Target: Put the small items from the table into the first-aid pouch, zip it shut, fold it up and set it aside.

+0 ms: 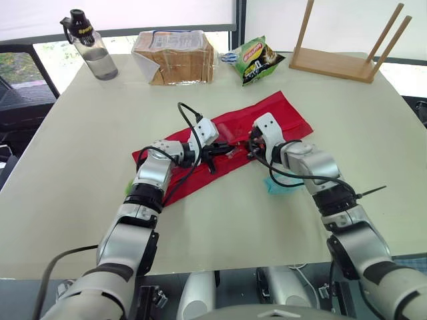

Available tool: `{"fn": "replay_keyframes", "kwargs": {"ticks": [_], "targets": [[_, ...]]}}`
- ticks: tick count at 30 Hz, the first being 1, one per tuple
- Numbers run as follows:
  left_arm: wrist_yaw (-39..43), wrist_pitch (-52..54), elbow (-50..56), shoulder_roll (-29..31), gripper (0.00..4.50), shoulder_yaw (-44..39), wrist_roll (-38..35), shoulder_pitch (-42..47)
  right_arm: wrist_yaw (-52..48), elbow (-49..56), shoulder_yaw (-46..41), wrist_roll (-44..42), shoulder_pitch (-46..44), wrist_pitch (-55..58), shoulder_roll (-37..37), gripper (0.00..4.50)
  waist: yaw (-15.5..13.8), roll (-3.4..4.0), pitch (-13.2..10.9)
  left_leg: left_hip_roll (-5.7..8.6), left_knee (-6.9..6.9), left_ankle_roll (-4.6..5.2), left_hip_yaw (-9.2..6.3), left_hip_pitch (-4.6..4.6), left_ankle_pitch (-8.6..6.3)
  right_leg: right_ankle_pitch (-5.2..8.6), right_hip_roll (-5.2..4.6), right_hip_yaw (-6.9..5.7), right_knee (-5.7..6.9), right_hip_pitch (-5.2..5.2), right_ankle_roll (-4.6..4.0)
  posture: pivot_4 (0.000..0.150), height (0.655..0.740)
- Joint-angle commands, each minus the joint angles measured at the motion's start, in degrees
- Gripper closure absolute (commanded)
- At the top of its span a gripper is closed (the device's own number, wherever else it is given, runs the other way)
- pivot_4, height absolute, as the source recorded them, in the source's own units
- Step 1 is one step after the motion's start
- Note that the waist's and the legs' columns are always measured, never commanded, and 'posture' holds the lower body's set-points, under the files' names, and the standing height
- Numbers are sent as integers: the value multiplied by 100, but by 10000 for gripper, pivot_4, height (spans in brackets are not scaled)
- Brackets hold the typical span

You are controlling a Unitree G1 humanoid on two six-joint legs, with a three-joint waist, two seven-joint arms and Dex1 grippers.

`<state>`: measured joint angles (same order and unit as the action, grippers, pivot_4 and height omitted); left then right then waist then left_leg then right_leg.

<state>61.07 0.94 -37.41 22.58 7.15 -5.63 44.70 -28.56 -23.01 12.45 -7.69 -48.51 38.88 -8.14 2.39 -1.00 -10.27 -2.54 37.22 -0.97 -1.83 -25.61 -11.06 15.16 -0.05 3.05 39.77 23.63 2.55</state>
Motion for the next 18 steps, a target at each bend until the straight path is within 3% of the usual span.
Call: {"fn": "replay_keyframes", "kwargs": {"ticks": [1, 5, 11, 18], "targets": [[58, -7, 148, 37, 45000, 99, 94, -78, -109, -451, -48, 87, -343, -588, 150, 43047, 1, 0, 0, 0, 0, 0, 0, 0, 0, 0, 0, 0, 0, 0, 0, 1500, 7400], [-59, 18, 148, 32, 45000, 74, 101, -61, -420, -300, -41, 99, -250, -629, -1, 43047, -4, 1, 0, 0, 0, 0, 0, -1, 0, 0, 0, 0, 0, 0, 0, 1500, 7400], [-141, 76, 77, 43, 45000, -5, 48, 1, -1141, 1619, -64, -320, 565, 387, -797, 43047, -16, 1, 0, 0, 1, 0, -1, -3, 0, 0, -2, -1, -2, 0, 0, 1500, 7400], [-122, 96, 126, 70, 45000, 4, 32, -27, -894, 2334, -304, -513, 938, 894, -903, 43047, 2, 1, 0, -3, -1, 0, -2, 4, 0, 0, 5, 0, 5, 0, 0, 1500, 7400]]}}
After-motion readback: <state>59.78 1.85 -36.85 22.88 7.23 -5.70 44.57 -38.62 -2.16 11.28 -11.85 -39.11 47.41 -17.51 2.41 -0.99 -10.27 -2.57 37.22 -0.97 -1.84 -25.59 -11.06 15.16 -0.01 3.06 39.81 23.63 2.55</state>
